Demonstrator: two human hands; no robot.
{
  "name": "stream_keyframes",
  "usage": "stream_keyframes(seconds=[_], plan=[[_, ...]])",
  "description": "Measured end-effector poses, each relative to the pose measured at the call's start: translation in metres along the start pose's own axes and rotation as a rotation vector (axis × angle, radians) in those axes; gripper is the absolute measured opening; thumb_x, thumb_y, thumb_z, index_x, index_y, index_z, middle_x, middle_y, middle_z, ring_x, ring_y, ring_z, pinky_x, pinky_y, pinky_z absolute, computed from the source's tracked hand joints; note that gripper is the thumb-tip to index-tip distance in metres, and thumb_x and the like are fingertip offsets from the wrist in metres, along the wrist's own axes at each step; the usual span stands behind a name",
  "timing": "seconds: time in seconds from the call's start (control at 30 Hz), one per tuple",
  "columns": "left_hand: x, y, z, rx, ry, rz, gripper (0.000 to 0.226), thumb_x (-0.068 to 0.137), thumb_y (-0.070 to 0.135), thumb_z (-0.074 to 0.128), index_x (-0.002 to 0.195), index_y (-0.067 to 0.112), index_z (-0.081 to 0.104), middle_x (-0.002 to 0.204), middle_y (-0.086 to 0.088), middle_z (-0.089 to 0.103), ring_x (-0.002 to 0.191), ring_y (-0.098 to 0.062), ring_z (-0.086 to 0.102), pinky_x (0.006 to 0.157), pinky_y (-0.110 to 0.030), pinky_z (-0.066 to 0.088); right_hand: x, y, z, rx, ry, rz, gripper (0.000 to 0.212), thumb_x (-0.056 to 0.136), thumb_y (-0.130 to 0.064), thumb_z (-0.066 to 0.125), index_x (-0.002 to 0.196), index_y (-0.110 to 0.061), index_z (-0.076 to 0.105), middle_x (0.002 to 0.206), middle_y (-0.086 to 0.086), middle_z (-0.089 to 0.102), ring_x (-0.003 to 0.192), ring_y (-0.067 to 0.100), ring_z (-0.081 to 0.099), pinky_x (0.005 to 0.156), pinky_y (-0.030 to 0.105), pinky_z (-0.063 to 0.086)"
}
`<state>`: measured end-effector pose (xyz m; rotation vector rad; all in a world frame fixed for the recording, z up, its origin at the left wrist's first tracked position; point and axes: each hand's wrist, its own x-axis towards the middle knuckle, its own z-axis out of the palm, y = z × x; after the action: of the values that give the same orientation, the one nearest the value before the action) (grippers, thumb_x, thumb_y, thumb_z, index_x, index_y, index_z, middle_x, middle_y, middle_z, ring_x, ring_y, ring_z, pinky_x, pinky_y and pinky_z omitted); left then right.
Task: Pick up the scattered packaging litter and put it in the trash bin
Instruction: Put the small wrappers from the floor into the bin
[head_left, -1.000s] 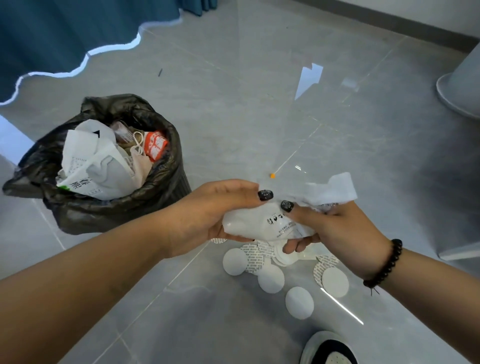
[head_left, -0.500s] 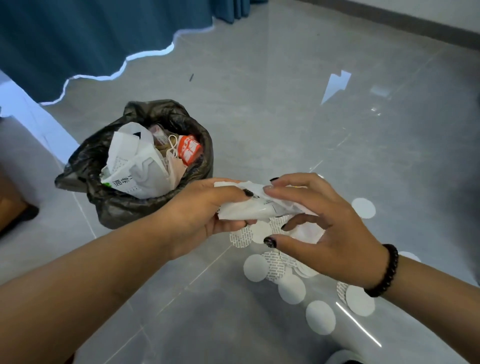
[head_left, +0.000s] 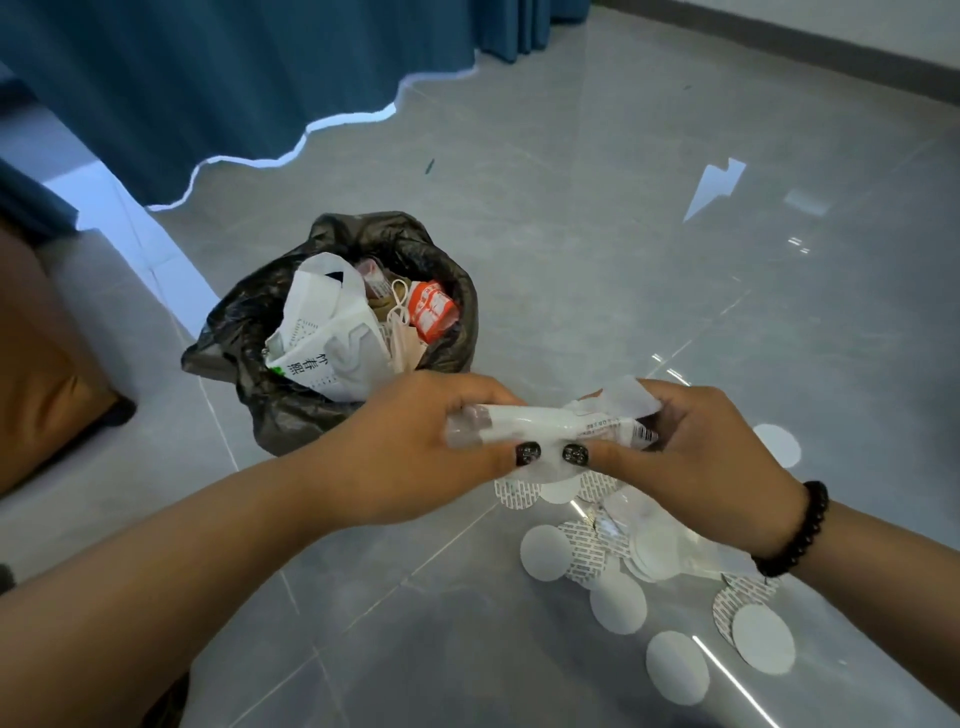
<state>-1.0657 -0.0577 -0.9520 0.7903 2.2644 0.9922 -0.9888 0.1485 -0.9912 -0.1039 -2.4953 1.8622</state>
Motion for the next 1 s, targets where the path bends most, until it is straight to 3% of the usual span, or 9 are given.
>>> stream_keyframes(seconds=[0.13, 0.27, 0.37, 0.43, 0.57, 0.67, 0.83, 1.0], plan=[[0.001, -0.003, -0.008, -0.034, 0.155, 0.001, 0.015, 0.083, 0.024, 0.071, 0.097, 0.029, 0.069, 0.088, 0.008, 0.071, 0.079, -0.007, 0.068, 0.071, -0.034, 0.059, 0.009, -0.002, 0.008, 0.224, 0.050, 0.069, 0.027, 0.067, -0.010, 0.077, 0.090, -0.021, 0.070, 0.083, 0.000, 0.075, 0.075, 0.017, 0.070, 0.067, 0.027, 0.059], [0.004, -0.006, -0.033, 0.029, 0.465, -0.028, 0.014, 0.080, 0.027, 0.073, 0.086, 0.036, 0.065, 0.082, 0.015, 0.067, 0.075, 0.005, 0.063, 0.066, -0.012, 0.052, 0.020, 0.004, 0.009, 0.258, 0.104, 0.128, 0.024, 0.079, -0.003, 0.069, 0.097, -0.019, 0.069, 0.088, 0.007, 0.074, 0.082, 0.026, 0.067, 0.060, 0.021, 0.055], [0.009, -0.014, -0.054, 0.061, 0.730, -0.089, 0.016, 0.082, 0.031, 0.070, 0.093, 0.038, 0.060, 0.088, 0.021, 0.063, 0.080, 0.000, 0.061, 0.074, -0.018, 0.050, 0.021, 0.008, 0.010, 0.232, 0.099, 0.154, 0.019, 0.083, -0.005, 0.066, 0.093, -0.020, 0.070, 0.088, 0.006, 0.074, 0.085, 0.027, 0.067, 0.061, 0.020, 0.055], [0.012, -0.021, -0.059, 0.181, 0.791, -0.154, 0.022, 0.085, 0.034, 0.067, 0.104, 0.035, 0.056, 0.097, 0.014, 0.061, 0.086, -0.007, 0.056, 0.077, -0.023, 0.045, 0.020, 0.012, 0.013, 0.215, 0.084, 0.177, 0.017, 0.083, -0.005, 0.066, 0.091, -0.020, 0.071, 0.089, 0.009, 0.074, 0.087, 0.031, 0.066, 0.063, 0.023, 0.055], [0.018, -0.030, -0.056, 0.507, 0.682, -0.179, 0.032, 0.089, 0.039, 0.059, 0.119, 0.030, 0.053, 0.098, -0.005, 0.066, 0.085, -0.024, 0.060, 0.077, -0.038, 0.053, 0.017, 0.016, 0.015, 0.183, 0.038, 0.199, 0.017, 0.084, -0.004, 0.065, 0.090, -0.019, 0.072, 0.086, 0.006, 0.074, 0.085, 0.028, 0.067, 0.063, 0.025, 0.055], [0.025, -0.033, -0.053, 0.719, 0.539, -0.191, 0.039, 0.092, 0.043, 0.053, 0.128, 0.031, 0.050, 0.102, -0.010, 0.068, 0.089, -0.031, 0.063, 0.078, -0.042, 0.054, 0.022, 0.019, 0.020, 0.169, 0.008, 0.226, 0.019, 0.084, -0.001, 0.063, 0.090, -0.018, 0.071, 0.089, 0.008, 0.073, 0.083, 0.026, 0.067, 0.060, 0.020, 0.053], [0.035, -0.030, -0.049, 0.794, 0.475, -0.111, 0.040, 0.094, 0.040, 0.050, 0.133, 0.030, 0.050, 0.107, -0.012, 0.069, 0.095, -0.032, 0.062, 0.082, -0.040, 0.053, 0.034, 0.021, 0.038, 0.071, -0.098, 0.222, 0.019, 0.085, -0.008, 0.062, 0.091, -0.025, 0.068, 0.093, 0.000, 0.070, 0.079, 0.019, 0.067, 0.066, 0.026, 0.054], [0.042, -0.038, -0.041, 0.711, 0.456, -0.124, 0.034, 0.091, 0.035, 0.058, 0.122, 0.024, 0.059, 0.098, -0.012, 0.070, 0.089, -0.032, 0.063, 0.078, -0.035, 0.048, 0.044, 0.021, 0.046, -0.061, -0.173, 0.175, 0.029, 0.087, -0.014, 0.061, 0.112, -0.028, 0.057, 0.097, -0.009, 0.065, 0.079, 0.012, 0.063, 0.070, 0.022, 0.052]])
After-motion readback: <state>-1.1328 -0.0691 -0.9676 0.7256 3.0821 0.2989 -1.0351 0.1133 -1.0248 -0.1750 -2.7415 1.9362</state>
